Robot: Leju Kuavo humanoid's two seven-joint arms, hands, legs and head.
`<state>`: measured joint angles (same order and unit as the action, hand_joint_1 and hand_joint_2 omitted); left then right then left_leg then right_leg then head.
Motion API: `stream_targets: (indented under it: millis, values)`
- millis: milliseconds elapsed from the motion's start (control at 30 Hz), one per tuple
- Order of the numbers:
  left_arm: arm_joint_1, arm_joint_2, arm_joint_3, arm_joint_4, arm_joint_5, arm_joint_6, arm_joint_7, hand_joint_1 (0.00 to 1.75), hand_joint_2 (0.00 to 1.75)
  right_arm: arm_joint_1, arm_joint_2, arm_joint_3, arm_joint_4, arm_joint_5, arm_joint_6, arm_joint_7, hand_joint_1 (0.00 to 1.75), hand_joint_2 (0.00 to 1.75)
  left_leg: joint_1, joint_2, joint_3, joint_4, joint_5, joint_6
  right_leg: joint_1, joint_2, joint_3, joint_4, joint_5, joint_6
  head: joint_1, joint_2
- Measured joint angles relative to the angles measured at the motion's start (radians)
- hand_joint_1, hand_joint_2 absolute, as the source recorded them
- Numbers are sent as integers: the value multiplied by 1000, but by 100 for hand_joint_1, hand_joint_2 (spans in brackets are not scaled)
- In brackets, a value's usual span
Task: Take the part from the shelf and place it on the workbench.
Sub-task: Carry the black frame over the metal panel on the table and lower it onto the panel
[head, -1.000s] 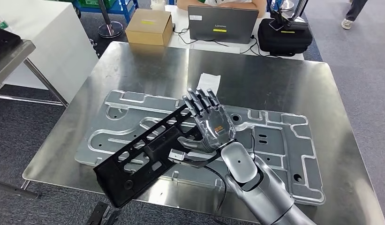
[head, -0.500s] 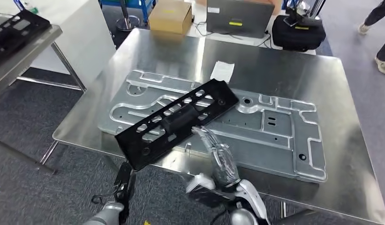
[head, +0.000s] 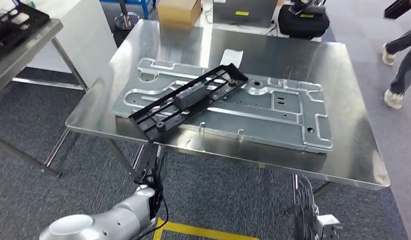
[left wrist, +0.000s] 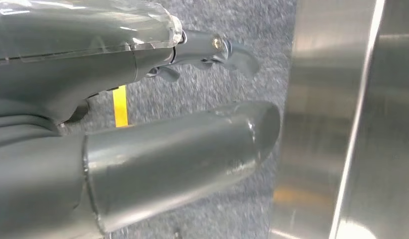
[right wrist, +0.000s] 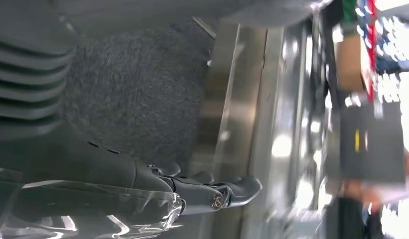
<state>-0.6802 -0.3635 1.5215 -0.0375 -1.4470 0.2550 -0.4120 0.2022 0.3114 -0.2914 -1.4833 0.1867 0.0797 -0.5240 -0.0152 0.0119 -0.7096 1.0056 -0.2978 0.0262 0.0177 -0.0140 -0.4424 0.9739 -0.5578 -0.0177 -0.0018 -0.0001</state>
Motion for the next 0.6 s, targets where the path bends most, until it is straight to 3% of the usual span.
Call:
stream_targets:
  millis: [33, 67, 133, 167, 200, 233, 267, 300, 333, 400, 433, 467, 533, 567, 600]
  values:
    - [0, 0, 2, 1, 2, -2, -2, 0, 0, 7, 6, -19, 18, 6, -2, -9, 0, 0, 1, 0, -3, -2, 2, -6, -1, -1, -9, -2, 15, -3, 1, 0]
    - [0, -1, 3, 1, 3, -6, -4, 0, 0, 13, 12, -34, 32, 15, -7, -16, 0, 0, 2, -2, -11, 10, -19, -12, -5, -2, -19, -4, 29, -8, 1, 0]
    - [-2, 0, 5, 1, 4, -17, -2, 0, 0, 23, 22, -50, 51, 39, -24, -26, 0, 0, 8, -7, -37, 94, -121, -26, -12, -4, -48, -6, 60, -17, -3, 0]
    - [-4, 1, 6, 1, 5, -21, 0, 0, 0, 24, 26, -53, 58, 47, -33, -29, 0, 0, 11, -7, -50, 161, -177, -33, -13, -3, -65, -5, 74, -20, -6, 0]
    - [-6, 1, 7, 1, 5, -25, 4, 0, 0, 26, 29, -56, 64, 50, -38, -30, 0, 0, 15, -7, -59, 228, -212, -39, -14, -3, -83, -3, 87, -19, -8, 0]
    - [-7, 2, 7, 1, 5, -28, 7, 0, 0, 27, 31, -59, 70, 52, -40, -30, 0, 0, 19, -7, -57, 278, -220, -44, -16, -3, -102, 1, 100, -16, -8, 0]
    - [-8, 2, 7, 1, 4, -32, 9, 0, 0, 29, 32, -62, 75, 54, -40, -30, 0, 0, 22, -7, -42, 300, -205, -48, -18, -3, -122, 6, 111, -13, -8, 0]
    - [-9, 2, 7, 1, 3, -36, 10, 0, 0, 29, 33, -64, 79, 57, -38, -30, 0, 0, 26, -7, -11, 288, -179, -52, -21, -3, -142, 12, 121, -9, -8, 0]
    - [-10, 2, 7, 1, 2, -40, 11, 0, 0, 29, 33, -66, 83, 63, -37, -30, 0, 0, 29, -7, 37, 243, -160, -55, -23, -3, -159, 21, 130, -4, -9, 0]
    - [-17, 2, 7, 1, 1, -45, 12, 0, 0, 29, 36, -68, 91, 80, -37, -29, 0, 0, 29, -8, 148, 107, -177, -52, -24, -3, -188, 40, 142, 7, -10, 0]
    - [-21, 1, 7, 1, 0, -46, 13, 0, 0, 28, 38, -69, 97, 89, -38, -29, 0, 0, 28, -8, 182, 55, -196, -47, -23, -3, -195, 47, 148, 14, -11, 0]
    - [-24, 1, 7, 1, -1, -46, 13, 0, 0, 26, 39, -70, 103, 97, -40, -28, 0, 0, 25, -9, 198, 25, -210, -40, -23, -3, -200, 49, 155, 20, -11, 0]
    - [-26, 0, 8, 1, -2, -43, 14, 0, 0, 24, 40, -72, 118, 108, -43, -26, 0, 0, 24, -6, 189, 13, -199, -20, -26, -3, -204, 50, 166, 35, -11, 0]
    - [-27, -1, 8, 1, -3, -42, 15, 0, 0, 24, 41, -73, 124, 110, -44, -26, 0, 0, 24, -4, 183, 11, -188, -10, -28, 0, -210, 58, 153, 41, -10, 0]
    - [-28, -2, 8, 1, -3, -40, 15, 0, 0, 23, 41, -75, 129, 114, -44, -26, 0, 0, 26, -2, 174, 7, -175, 0, -30, 2, -221, 82, 120, 46, -7, 0]
